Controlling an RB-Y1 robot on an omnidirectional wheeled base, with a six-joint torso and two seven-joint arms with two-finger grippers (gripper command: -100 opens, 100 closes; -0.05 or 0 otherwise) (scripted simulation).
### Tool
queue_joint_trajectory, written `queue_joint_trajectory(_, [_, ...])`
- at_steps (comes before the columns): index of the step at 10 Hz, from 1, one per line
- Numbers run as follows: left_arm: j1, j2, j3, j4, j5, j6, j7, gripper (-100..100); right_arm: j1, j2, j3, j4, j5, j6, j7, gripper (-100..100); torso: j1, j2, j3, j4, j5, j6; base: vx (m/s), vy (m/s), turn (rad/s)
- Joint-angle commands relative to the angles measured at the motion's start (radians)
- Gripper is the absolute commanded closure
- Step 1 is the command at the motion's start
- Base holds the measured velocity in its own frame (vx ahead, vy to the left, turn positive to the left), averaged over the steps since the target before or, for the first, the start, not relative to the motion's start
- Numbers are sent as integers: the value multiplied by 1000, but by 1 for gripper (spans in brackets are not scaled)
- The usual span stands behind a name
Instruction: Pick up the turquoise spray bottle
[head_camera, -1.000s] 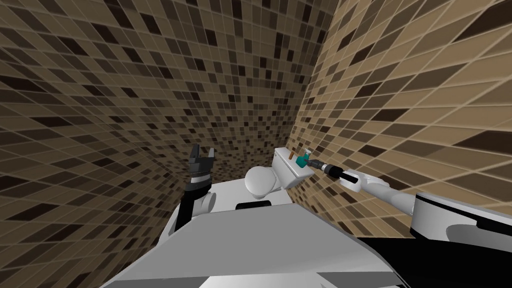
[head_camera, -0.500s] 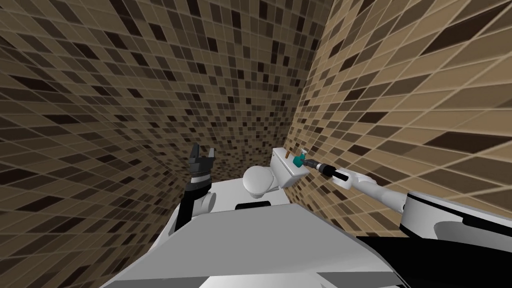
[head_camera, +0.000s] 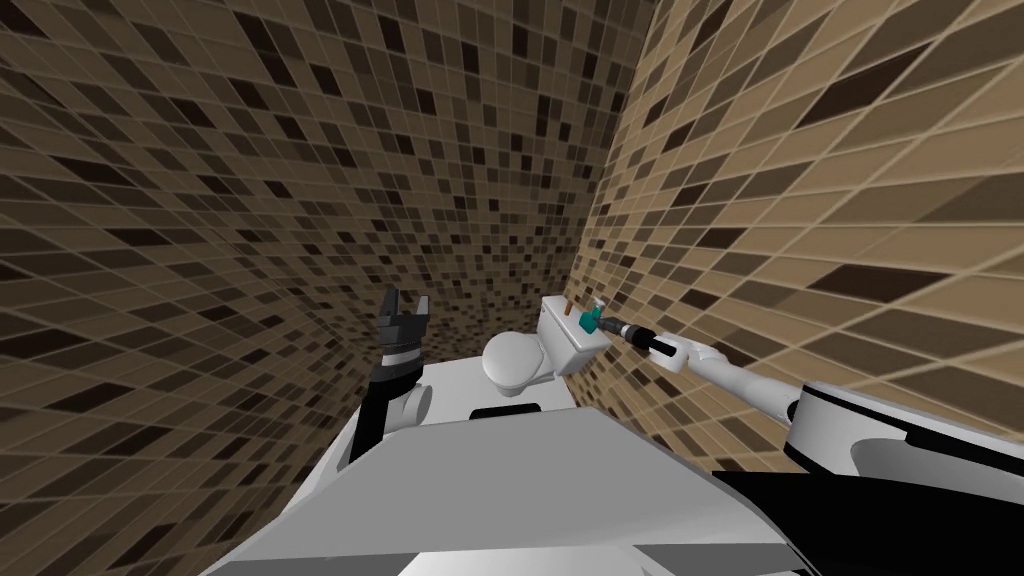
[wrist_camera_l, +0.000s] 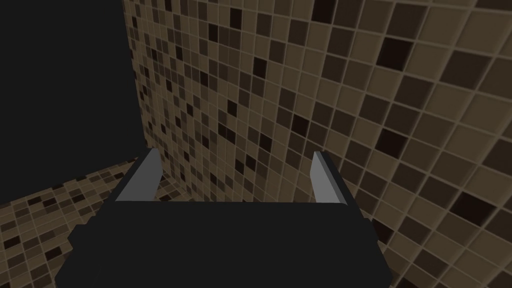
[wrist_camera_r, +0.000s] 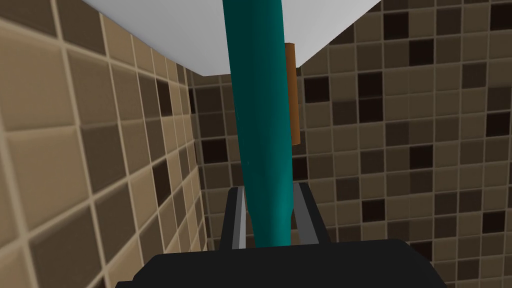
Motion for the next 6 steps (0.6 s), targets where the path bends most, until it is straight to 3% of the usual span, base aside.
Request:
queue_joint_trajectory(1, [0,0,0,0,0,0,0,0,-15,35,-1,-50,33,50,-6,100,0,0,0,0,0,0,-52,-101,-21])
queue_joint_trajectory(2, [0,0,0,0,0,0,0,0,-15,35,-1,-80,33,84,-6,100,-3,1,-1,-2,-4,-3,-84,-126,38])
queue_joint_trajectory(4, [0,0,0,0,0,0,0,0,-15,35,-1,-92,33,137,-6,100,-3,-1,-2,-4,-5,-2,-20,-41,24])
queue_joint_trajectory(5, [0,0,0,0,0,0,0,0,-33,67,-6,-143,65,169,-12,100,-2,-4,-5,-5,-6,-1,-71,-105,-9])
queue_joint_trajectory(6, [0,0,0,0,0,0,0,0,-33,67,-6,-163,65,190,-12,100,-7,-2,-4,-6,-7,-2,-73,-129,34])
